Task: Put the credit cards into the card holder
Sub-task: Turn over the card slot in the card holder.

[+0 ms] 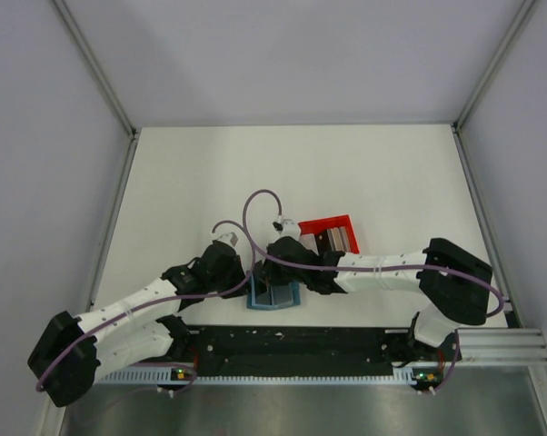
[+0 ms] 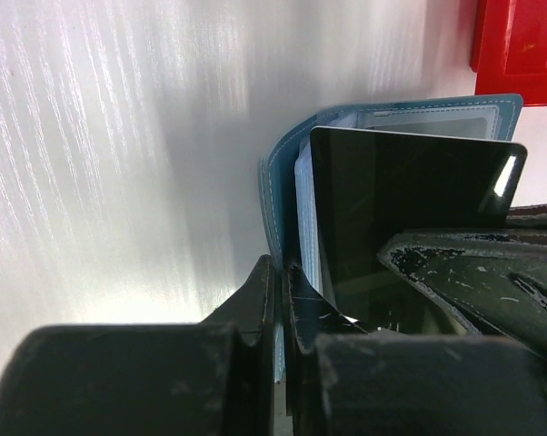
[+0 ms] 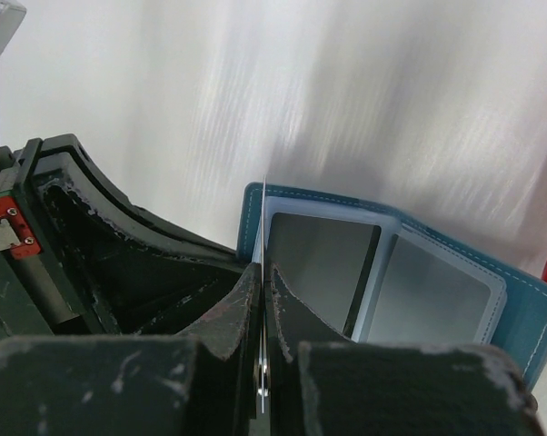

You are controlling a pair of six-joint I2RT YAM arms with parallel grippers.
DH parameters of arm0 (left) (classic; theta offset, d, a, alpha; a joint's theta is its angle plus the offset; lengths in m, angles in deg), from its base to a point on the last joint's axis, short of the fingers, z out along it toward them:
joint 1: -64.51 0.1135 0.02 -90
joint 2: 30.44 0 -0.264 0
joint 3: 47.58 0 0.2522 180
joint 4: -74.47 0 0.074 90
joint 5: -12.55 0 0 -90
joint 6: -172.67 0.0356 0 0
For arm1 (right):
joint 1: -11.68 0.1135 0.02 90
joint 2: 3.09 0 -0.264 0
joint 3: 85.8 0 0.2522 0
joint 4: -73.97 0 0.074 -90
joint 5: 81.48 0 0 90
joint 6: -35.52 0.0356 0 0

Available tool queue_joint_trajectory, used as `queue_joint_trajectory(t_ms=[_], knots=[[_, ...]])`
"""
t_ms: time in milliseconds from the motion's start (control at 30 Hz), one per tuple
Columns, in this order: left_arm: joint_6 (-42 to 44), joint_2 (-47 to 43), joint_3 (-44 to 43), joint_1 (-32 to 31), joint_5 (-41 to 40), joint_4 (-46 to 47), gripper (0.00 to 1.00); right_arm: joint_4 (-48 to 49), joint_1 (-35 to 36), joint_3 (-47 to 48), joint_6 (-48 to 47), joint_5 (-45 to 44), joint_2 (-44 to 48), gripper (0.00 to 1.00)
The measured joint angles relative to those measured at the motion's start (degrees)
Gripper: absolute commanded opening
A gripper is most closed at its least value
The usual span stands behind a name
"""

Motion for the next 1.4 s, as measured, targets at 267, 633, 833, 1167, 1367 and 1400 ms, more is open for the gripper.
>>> queue_joint_trajectory(t_ms=[267,633,833,1167,1367,1400], knots=[[0.0,0.0,0.0,0.0,0.0,0.0,0.0,2.1,0.0,0.0,-0.2,0.7,0.2,0.0],[0.0,0.0,0.0,0.0,0.0,0.1,0.0,2.4,0.0,0.0,-0.1,0.4,0.2,0.0],[0.0,0.0,0.0,0.0,0.0,0.0,0.0,1.1,0.0,0.0,-0.1,-0.1,0.0,0.0],[0.0,0.0,0.0,0.0,0.0,0.0,0.0,1.0,0.0,0.0,0.1,-0.1,0.1,0.0],[0.0,0.0,0.0,0.0,0.0,0.1,0.0,2.0,0.0,0.0,1.2,0.1,0.3,0.0],[0.0,0.0,0.0,0.0,0.0,0.1,0.0,2.3,0.0,-0.1,1.4,0.2,0.3,0.0]])
